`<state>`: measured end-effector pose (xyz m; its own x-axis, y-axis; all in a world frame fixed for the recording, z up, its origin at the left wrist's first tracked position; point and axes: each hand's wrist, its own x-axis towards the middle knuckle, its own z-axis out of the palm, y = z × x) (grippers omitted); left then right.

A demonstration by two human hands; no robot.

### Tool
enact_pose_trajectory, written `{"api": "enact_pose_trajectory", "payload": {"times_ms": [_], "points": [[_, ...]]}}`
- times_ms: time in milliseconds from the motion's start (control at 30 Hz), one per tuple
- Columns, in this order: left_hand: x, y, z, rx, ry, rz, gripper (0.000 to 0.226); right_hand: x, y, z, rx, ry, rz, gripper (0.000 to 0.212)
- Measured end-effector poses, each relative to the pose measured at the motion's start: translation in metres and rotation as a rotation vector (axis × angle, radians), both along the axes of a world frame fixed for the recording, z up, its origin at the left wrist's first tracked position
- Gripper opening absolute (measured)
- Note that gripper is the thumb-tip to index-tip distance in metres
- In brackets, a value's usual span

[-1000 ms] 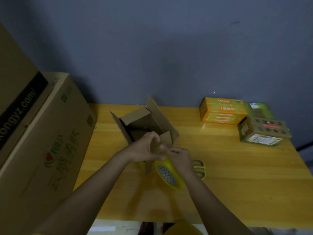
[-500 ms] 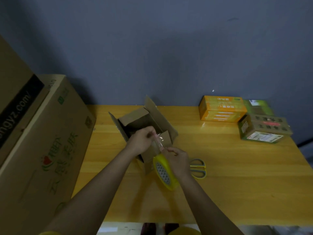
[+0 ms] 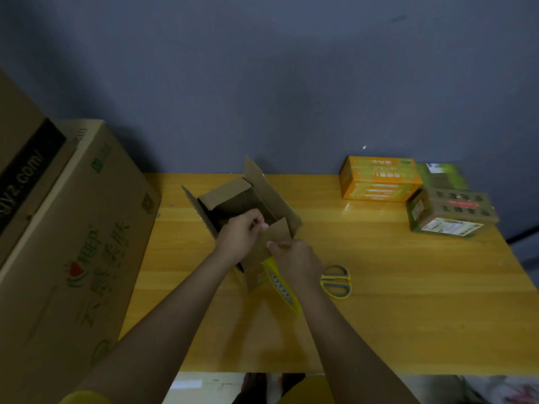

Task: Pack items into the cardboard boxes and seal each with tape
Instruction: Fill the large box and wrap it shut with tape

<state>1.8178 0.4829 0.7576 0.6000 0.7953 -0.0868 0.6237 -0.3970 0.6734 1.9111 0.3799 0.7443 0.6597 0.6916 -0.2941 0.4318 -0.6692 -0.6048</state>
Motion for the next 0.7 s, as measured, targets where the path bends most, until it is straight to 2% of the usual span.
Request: {"api": "enact_pose_trajectory", "payload": {"times_ms": [200, 367, 533, 700], "points": [[0.004, -0.006, 0.004, 0.08, 0.096, 0.029, 0.016, -0.001, 0.014, -0.001, -0.12, -0.059, 0.097, 0.044], [-0.003, -0.002, 0.004, -0.038, 0.079, 0.037, 0.018, -0.002, 0.017, 0.002, -0.194, -0.089, 0.22, 0.047], [-0.004, 0.0, 0.007, -0.095, 0.036, 0.029, 0.019, 0.0, 0.019, 0.009, -0.254, 0.0, 0.208, 0.057], [-0.002, -0.004, 0.015, -0.152, 0.063, 0.02, 0.017, -0.001, 0.016, 0.014, -0.287, -0.037, 0.246, 0.05]]}}
